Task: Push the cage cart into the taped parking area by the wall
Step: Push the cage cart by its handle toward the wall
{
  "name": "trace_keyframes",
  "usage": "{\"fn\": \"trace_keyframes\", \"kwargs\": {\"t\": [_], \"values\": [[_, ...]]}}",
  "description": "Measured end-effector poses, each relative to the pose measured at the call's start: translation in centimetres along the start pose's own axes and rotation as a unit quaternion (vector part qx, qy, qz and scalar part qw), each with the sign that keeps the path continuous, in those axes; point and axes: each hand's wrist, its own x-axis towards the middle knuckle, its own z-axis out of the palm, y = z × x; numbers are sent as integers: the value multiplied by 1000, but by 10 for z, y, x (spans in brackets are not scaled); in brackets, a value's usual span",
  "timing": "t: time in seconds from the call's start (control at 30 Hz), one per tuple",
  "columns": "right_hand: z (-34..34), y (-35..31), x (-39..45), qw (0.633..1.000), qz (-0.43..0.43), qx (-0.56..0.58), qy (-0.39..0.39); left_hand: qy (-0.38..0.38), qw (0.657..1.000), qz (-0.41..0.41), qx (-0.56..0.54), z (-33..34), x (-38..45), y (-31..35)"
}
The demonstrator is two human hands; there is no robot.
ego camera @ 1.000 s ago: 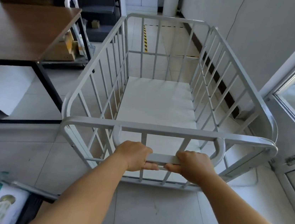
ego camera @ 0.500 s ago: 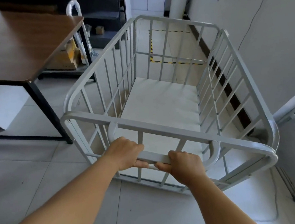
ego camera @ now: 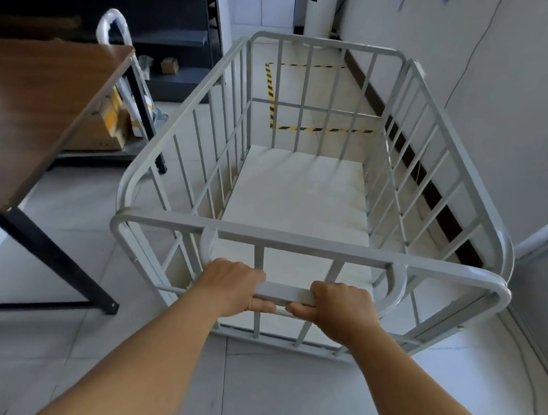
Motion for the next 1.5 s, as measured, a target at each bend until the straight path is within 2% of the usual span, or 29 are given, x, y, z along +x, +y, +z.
{"fn": "trace_keyframes", "kwargs": {"t": [0.47,0.8,1.5], "values": [[-46,8,162,999,44,-4,12,0,1000,30,-6,-34,140,-112],[-74,32,288,999,32,13,21,-3,1000,21,14,-64,245,-181],[-139,139,526,997,53,51,14,-23,999,36,-13,-133,496,-267]]}}
